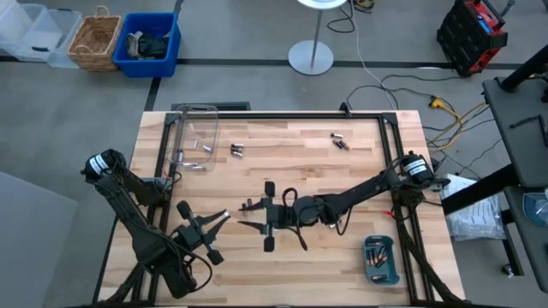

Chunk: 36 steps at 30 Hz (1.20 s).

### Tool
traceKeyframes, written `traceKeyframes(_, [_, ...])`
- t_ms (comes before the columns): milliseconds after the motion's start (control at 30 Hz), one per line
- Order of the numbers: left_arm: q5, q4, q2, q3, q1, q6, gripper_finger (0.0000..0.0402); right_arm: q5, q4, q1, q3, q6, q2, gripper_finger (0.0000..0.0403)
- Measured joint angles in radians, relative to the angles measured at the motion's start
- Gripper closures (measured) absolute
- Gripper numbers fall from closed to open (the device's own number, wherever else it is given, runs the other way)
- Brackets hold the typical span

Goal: Sort batteries
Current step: Put the silver and black battery into the transparent bin

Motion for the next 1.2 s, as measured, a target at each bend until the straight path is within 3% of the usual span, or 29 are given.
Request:
traceKeyframes(333, [0.001, 0.051, 0.004, 0.0, 0.073, 0.072, 0.0379, -0.048, 0.011, -0.033, 0.0, 0.045, 0.0, 0.0209])
traceKeyframes(600, [0.001, 0.038, 0.009, 0.088, 0.101, 0.258, 0.0379, -0.05, -0.015, -0.062, 0.0, 0.044, -0.001, 0.0211])
traceKeyframes(733, [0.0, -0.079, -0.001, 0.161, 0.133, 0.304, 0.0379, -0.05, -0.043, -0.065, 0.0, 0.044, -0.001, 0.0218])
traceKeyframes(900, [0.001, -0.317, -0.035, 0.221, 0.19, 0.215, 0.0379, -0.049, -0.052, -0.064, 0.0, 0.044, -0.002, 0.0223])
traceKeyframes(1067, [0.036, -0.53, -0.102, 0.207, 0.266, 0.023, 0.0379, -0.037, -0.095, -0.064, 0.0, 0.043, -0.007, 0.0218])
traceKeyframes(1200, [0.092, -0.562, -0.195, 0.139, 0.354, -0.046, 0.0379, -0.027, -0.131, -0.064, 0.0, 0.042, -0.015, 0.0222])
